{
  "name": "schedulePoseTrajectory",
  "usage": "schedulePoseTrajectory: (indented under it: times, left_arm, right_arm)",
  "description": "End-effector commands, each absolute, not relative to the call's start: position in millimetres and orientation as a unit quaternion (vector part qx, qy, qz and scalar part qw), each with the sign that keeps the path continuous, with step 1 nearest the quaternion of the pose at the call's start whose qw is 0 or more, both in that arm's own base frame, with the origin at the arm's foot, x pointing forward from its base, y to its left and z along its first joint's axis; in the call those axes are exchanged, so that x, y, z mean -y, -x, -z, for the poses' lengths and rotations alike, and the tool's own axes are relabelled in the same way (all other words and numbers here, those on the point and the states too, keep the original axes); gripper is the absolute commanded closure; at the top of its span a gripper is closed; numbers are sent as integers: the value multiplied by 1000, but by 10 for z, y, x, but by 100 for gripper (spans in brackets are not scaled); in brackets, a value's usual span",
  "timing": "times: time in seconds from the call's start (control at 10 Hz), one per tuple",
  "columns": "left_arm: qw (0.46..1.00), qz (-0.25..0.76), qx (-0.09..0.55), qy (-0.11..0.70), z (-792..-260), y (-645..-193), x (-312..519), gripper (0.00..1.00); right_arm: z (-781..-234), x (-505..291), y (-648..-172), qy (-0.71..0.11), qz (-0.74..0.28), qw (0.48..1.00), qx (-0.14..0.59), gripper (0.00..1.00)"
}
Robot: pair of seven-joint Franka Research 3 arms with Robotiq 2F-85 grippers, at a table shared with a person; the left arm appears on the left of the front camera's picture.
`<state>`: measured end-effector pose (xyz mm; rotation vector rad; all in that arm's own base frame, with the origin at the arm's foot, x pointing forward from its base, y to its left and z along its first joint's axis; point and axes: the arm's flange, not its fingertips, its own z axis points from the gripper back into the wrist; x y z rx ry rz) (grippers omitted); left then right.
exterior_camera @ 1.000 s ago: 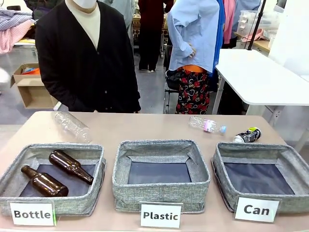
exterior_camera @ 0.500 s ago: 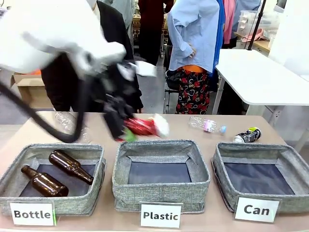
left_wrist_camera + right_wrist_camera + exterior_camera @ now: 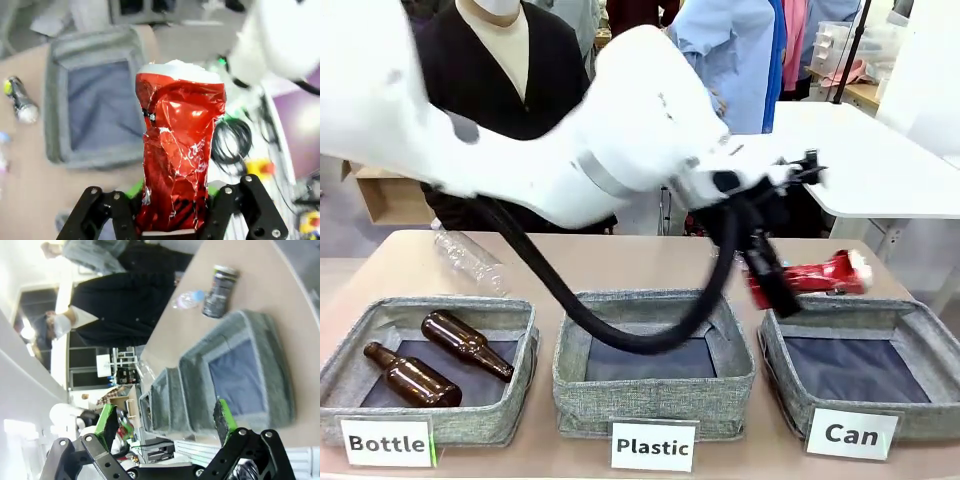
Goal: Sort the can waste into the basket.
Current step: Pick up the can waste from the table and place it in the right Fabric basket.
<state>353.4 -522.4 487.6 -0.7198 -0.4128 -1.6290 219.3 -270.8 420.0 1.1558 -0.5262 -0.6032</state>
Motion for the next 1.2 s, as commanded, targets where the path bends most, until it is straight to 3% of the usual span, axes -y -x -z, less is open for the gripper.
schedulePoseTrajectory:
  times: [0.0, 0.4, 0.5, 1.1]
  left_arm:
    - [564, 709, 303, 295, -4754, -3440, 5503, 88]
    - [564, 725, 288, 270, -4250, -3315, 5845, 88]
    - [566, 728, 279, 267, -4149, -3311, 5875, 88]
    - [578, 729, 241, 274, -3979, -3433, 5993, 88]
  right_arm:
    - [-3987, 3133, -1711, -542, 257, 757, 257, 0]
    - [-3502, 3517, -1222, -574, 319, 694, 295, 0]
    - [-3695, 3287, -1194, -554, 310, 720, 282, 0]
    - [-3695, 3287, -1194, -554, 310, 720, 282, 0]
